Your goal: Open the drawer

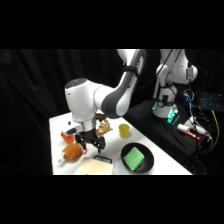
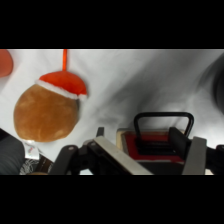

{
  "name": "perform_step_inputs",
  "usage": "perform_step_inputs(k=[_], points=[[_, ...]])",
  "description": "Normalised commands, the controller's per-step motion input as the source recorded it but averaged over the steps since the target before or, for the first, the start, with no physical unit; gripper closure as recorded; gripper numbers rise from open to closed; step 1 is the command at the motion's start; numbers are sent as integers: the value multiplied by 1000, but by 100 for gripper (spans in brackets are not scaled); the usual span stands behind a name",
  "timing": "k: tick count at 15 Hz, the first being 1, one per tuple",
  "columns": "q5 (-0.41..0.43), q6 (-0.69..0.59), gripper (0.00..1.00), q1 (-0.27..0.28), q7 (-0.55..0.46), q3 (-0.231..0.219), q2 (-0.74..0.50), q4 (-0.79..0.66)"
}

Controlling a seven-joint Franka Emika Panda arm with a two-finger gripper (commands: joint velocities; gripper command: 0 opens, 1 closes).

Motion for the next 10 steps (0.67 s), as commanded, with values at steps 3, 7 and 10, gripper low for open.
perform_step_inputs(k=[3, 7, 10], points=[[-54, 165, 0, -57, -44, 59, 85, 27], [-81, 141, 0, -24, 0, 54, 70, 26], [-108, 151, 0, 5, 38, 36, 74, 28]])
